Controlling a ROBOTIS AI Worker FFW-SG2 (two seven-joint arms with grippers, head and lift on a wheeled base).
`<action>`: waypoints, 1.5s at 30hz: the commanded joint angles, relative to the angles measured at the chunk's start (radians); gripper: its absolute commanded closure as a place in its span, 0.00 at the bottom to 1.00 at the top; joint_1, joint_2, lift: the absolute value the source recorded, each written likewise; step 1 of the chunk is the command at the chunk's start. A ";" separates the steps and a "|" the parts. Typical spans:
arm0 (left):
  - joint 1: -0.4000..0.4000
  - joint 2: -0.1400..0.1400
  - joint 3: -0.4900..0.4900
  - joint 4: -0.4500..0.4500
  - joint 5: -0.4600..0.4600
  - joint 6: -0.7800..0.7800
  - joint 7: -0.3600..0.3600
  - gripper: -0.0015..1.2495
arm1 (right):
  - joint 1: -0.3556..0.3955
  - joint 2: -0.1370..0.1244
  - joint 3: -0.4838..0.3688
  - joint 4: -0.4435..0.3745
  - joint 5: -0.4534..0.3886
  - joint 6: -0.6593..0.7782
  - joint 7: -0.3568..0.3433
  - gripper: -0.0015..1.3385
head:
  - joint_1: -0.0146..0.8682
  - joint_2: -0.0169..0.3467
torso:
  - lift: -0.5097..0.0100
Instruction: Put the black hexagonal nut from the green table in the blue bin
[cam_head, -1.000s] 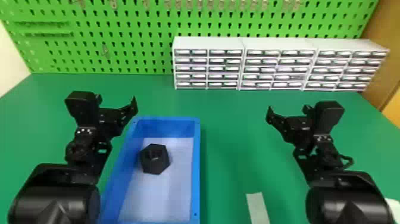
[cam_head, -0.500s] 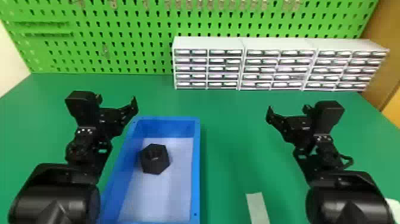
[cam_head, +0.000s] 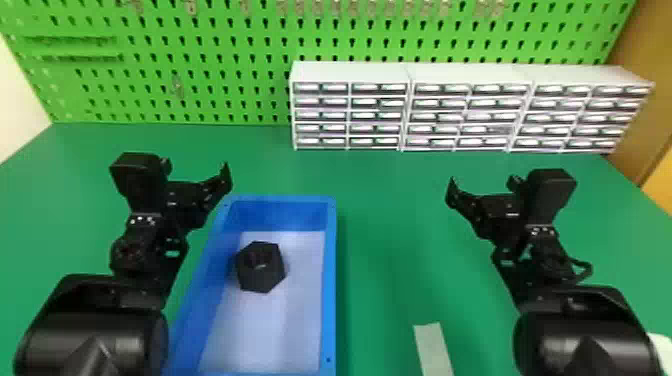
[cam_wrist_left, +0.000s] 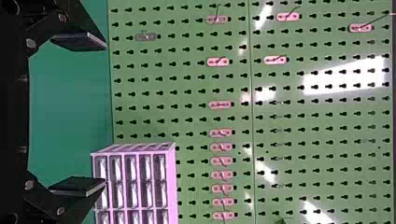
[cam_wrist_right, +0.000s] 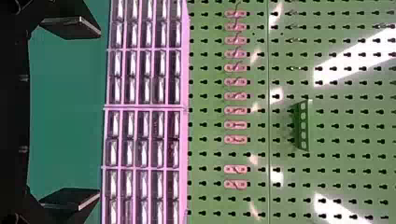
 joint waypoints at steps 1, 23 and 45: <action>0.000 0.000 0.000 0.000 0.000 0.000 0.000 0.20 | 0.001 -0.003 0.002 0.000 0.000 0.003 0.000 0.08 | 0.79 0.19 | 0.79; -0.005 0.000 -0.003 0.000 -0.003 0.000 0.000 0.20 | -0.003 -0.001 0.003 0.000 0.000 0.008 0.000 0.08 | 0.79 0.19 | 0.79; -0.005 0.000 -0.003 0.000 -0.005 0.000 0.000 0.19 | -0.003 -0.001 0.006 0.000 0.002 0.008 0.000 0.08 | 0.79 0.19 | 0.79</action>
